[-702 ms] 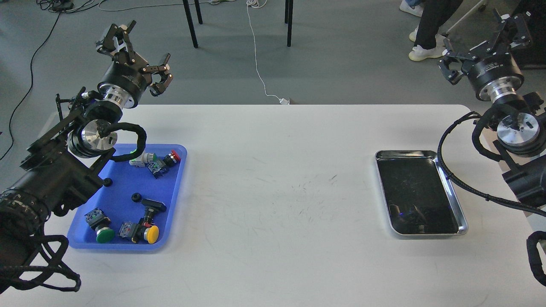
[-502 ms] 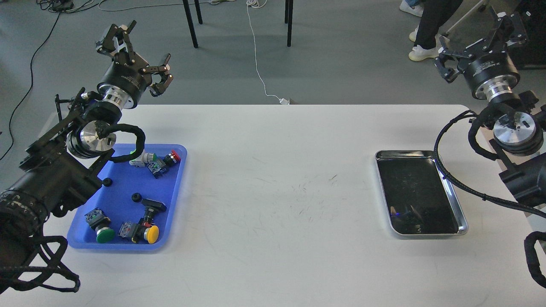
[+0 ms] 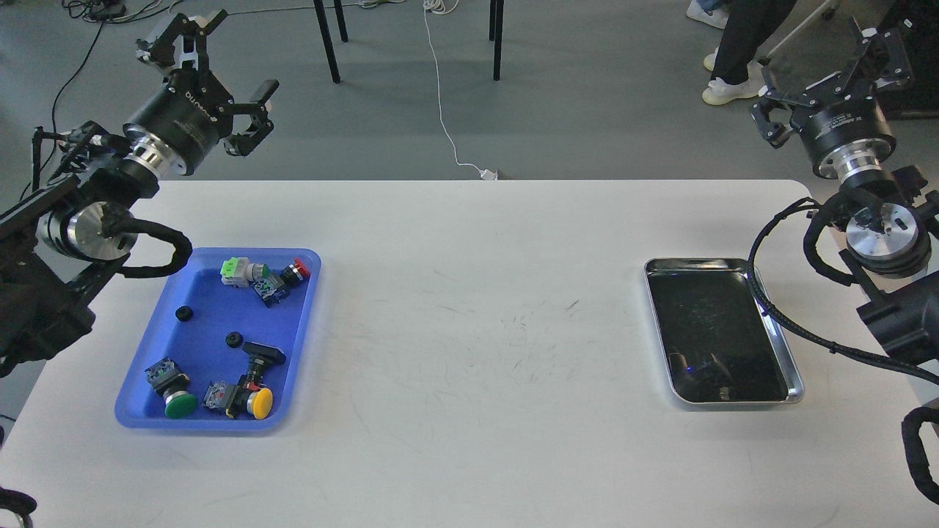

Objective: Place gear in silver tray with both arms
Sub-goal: 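Move the left gripper down toward the blue tray, then lower the left gripper into the blue tray onto a small black gear, then close the left gripper on the black gear, then lift the black gear and set it on the table center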

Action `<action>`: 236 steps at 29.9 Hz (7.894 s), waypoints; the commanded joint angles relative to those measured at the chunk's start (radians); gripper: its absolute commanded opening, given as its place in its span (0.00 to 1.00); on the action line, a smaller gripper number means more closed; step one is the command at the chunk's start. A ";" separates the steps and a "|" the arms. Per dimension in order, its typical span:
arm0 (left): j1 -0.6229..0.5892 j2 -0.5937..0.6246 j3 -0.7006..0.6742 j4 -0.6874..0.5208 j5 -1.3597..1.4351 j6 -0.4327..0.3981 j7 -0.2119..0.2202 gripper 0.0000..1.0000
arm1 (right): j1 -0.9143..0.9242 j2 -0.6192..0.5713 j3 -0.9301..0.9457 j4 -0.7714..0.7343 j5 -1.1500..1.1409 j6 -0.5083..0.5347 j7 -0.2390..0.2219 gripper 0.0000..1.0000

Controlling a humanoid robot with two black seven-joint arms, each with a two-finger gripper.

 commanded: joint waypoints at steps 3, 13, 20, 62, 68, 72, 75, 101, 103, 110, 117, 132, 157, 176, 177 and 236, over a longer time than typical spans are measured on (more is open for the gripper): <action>0.033 0.224 0.065 -0.200 0.273 0.001 -0.004 0.98 | -0.004 0.001 0.000 0.003 0.000 0.008 0.008 0.99; 0.192 0.423 0.068 -0.443 1.021 0.096 -0.020 0.98 | -0.055 0.003 -0.010 0.010 0.000 0.064 0.075 0.99; 0.217 0.413 0.185 -0.431 1.681 0.325 -0.076 0.96 | -0.076 -0.006 -0.003 0.013 0.000 0.094 0.075 0.99; 0.218 0.232 0.395 -0.028 1.729 0.431 -0.070 0.69 | -0.078 0.006 -0.010 0.018 0.000 0.088 0.075 0.99; 0.217 0.222 0.395 0.008 1.728 0.431 -0.076 0.66 | -0.078 0.006 -0.010 0.018 0.000 0.088 0.075 0.99; 0.218 0.220 0.395 0.008 1.728 0.431 -0.076 0.61 | -0.078 0.008 -0.011 0.018 0.000 0.088 0.075 0.99; 0.218 0.220 0.395 0.011 1.731 0.431 -0.074 0.61 | -0.076 0.011 -0.011 0.018 0.000 0.088 0.077 0.99; 0.215 0.194 0.420 0.029 1.732 0.434 -0.097 0.55 | -0.078 0.011 -0.008 0.018 0.000 0.088 0.077 0.99; 0.215 0.196 0.420 0.020 1.732 0.432 -0.097 0.55 | -0.076 0.011 -0.006 0.016 0.000 0.088 0.075 0.99; 0.215 0.196 0.420 0.019 1.734 0.432 -0.111 0.56 | -0.076 0.009 -0.006 0.016 0.000 0.088 0.077 0.99; 0.208 0.196 0.418 0.020 1.729 0.432 -0.119 0.56 | -0.076 0.011 -0.006 0.016 0.000 0.088 0.077 0.99; 0.209 0.196 0.415 0.032 1.697 0.446 -0.111 0.56 | -0.076 0.011 -0.010 0.016 0.000 0.088 0.075 0.99; 0.211 0.150 0.418 0.081 1.685 0.446 -0.111 0.37 | -0.076 0.008 -0.006 0.015 0.000 0.088 0.075 0.99; 0.174 0.246 0.366 -0.053 1.536 0.458 -0.131 0.15 | -0.078 -0.009 -0.005 0.027 0.000 0.094 0.075 0.99; 0.162 0.278 0.364 -0.085 1.475 0.457 -0.134 0.15 | -0.079 -0.018 -0.006 0.035 0.000 0.095 0.075 0.99; -0.101 -0.610 0.627 0.207 1.789 0.449 -0.057 0.71 | -0.131 -0.430 -0.072 0.409 -0.018 0.061 0.058 0.99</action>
